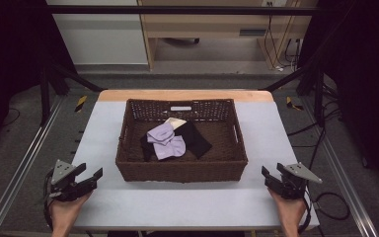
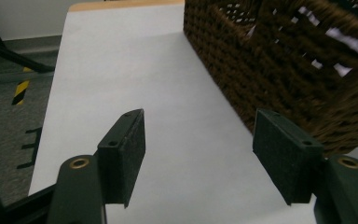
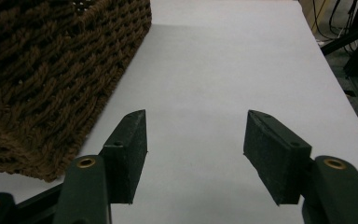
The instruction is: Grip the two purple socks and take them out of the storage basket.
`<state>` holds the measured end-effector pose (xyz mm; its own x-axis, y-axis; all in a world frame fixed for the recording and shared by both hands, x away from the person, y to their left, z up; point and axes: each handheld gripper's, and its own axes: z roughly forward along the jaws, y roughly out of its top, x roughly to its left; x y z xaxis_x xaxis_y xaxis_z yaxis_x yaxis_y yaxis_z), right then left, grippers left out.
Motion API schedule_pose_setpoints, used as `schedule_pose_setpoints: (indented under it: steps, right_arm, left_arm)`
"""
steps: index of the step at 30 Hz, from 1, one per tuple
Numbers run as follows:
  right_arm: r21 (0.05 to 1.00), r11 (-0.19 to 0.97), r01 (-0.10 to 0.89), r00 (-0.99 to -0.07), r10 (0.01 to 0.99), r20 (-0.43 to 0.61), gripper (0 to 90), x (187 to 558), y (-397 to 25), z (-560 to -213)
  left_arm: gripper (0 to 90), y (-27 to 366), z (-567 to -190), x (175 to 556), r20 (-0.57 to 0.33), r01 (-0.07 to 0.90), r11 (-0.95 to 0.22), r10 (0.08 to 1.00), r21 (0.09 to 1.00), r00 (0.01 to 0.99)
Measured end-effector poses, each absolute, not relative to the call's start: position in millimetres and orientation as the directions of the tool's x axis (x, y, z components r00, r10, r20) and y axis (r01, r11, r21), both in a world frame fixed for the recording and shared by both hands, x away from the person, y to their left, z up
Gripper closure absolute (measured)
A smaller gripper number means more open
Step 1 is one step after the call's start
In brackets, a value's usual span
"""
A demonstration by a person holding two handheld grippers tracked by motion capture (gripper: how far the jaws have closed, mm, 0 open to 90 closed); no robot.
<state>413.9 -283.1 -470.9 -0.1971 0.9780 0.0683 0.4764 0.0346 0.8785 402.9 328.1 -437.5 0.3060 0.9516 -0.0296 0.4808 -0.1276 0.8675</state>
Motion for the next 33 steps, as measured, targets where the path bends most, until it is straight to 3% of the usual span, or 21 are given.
schedule_pose_setpoints:
  steps: [9,21,33]
  right_arm:
    - [0.883,0.037,0.467,-0.2,0.978,0.065,42.5,409.7,-281.8,-469.4]
    - [0.879,0.038,0.476,-0.197,0.978,0.064,40.0,411.1,-281.3,-470.2]
    - [0.877,0.04,0.479,-0.189,0.98,0.058,37.7,413.7,-280.3,-469.9]
  left_arm:
    - [32.9,329.4,-407.5,396.0,-0.081,0.421,-0.067,0.943,0.905,0.324]
    - [33.0,316.0,-375.7,400.9,-0.048,0.362,-0.094,0.93,0.928,0.365]
    - [32.7,275.1,-339.4,427.5,-0.02,0.31,-0.134,0.893,0.941,0.449]
